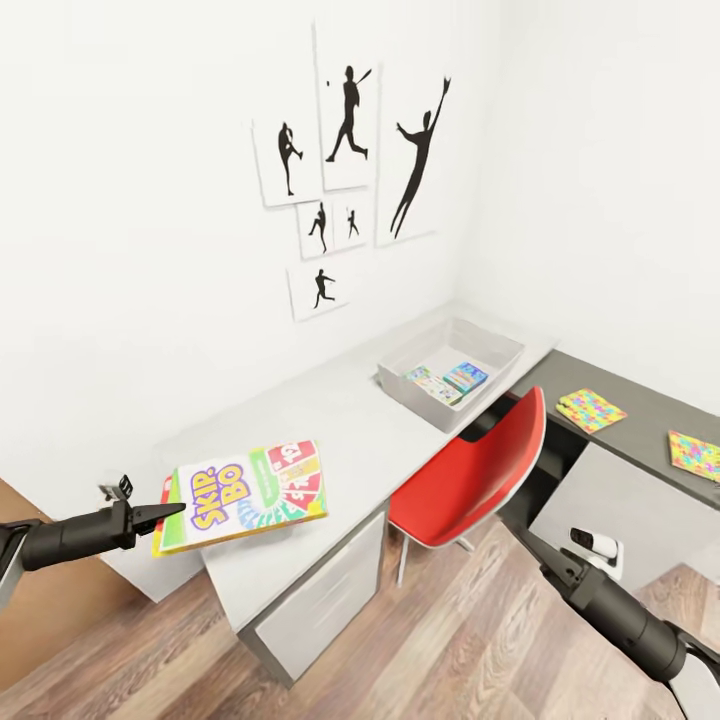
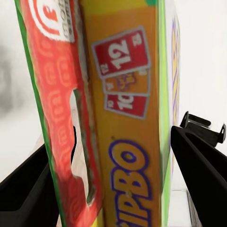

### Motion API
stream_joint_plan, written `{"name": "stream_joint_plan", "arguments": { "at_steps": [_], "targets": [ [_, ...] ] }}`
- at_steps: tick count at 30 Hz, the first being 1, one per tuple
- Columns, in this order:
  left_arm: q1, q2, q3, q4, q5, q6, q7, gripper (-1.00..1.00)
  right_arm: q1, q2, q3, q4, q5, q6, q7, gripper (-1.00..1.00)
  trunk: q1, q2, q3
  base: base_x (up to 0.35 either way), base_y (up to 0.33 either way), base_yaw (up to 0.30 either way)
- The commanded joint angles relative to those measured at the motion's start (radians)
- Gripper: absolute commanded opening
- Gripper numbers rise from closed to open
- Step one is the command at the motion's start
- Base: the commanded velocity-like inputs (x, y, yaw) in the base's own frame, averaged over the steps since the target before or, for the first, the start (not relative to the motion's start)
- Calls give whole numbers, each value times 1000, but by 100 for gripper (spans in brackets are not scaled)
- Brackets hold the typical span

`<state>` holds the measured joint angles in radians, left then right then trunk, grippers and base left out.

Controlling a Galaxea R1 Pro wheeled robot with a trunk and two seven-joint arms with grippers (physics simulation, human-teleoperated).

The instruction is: Put all the toys in the child's room - the three board games (two on the bed and one on the table), the two jigsaw puzzles on the table, and the tennis ball on the table - inside the toy box on the table in the child's room.

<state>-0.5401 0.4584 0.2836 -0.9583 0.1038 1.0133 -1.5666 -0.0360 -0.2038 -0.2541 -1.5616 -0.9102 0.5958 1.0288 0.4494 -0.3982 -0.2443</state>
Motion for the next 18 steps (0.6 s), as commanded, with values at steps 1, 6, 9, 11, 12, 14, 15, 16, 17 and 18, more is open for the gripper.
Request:
{"name": "stream_joint_plan", "arguments": {
  "at_steps": [1, 6, 9, 11, 12, 14, 15, 16, 17, 18],
  "targets": [
    [0, 0, 0, 0, 0, 10, -4, -100, -1, 0, 0, 0, -6, 7, 3, 100, 1, -2, 0, -1, 0, -183],
    [0, 1, 1, 0, -1, 9, -4, -100, -1, 0, -2, 0, -6, 7, 8, 100, 1, -2, 7, 0, 0, -183],
    [-1, 2, 2, 0, -1, 8, -4, -100, -1, -1, -4, 0, -6, 7, 9, 100, 1, -2, 11, 0, 0, -183],
    [0, 2, 3, 0, -1, 8, -4, -100, -1, -2, -6, 0, -6, 7, 9, 100, 1, -2, 14, 0, 0, -183],
    [0, 2, 4, 0, -1, 8, -4, -100, -1, -2, -6, 0, -6, 7, 9, 100, 1, -2, 16, 0, 0, -183],
    [0, 2, 3, 0, 0, 8, -4, -100, -1, -2, -6, 0, -6, 7, 10, 100, 1, -2, 19, 0, 0, -183],
    [0, 3, 4, 0, 0, 8, -4, -100, -1, -2, -7, 0, -6, 7, 11, 100, 1, -2, 20, 0, 0, -183],
    [0, 3, 4, 0, 0, 8, -4, -100, -1, -2, -7, 1, -6, 7, 11, 100, 1, -2, 22, 0, 0, -183],
    [0, 4, 4, 0, 0, 8, -4, -100, -1, -2, -8, 1, -6, 7, 12, 100, 1, -2, 23, 0, 0, -183],
    [0, 4, 4, 0, 0, 8, -4, -100, -1, -2, -8, 1, -6, 7, 12, 100, 1, -2, 24, 0, 0, -183]
  ]
}}
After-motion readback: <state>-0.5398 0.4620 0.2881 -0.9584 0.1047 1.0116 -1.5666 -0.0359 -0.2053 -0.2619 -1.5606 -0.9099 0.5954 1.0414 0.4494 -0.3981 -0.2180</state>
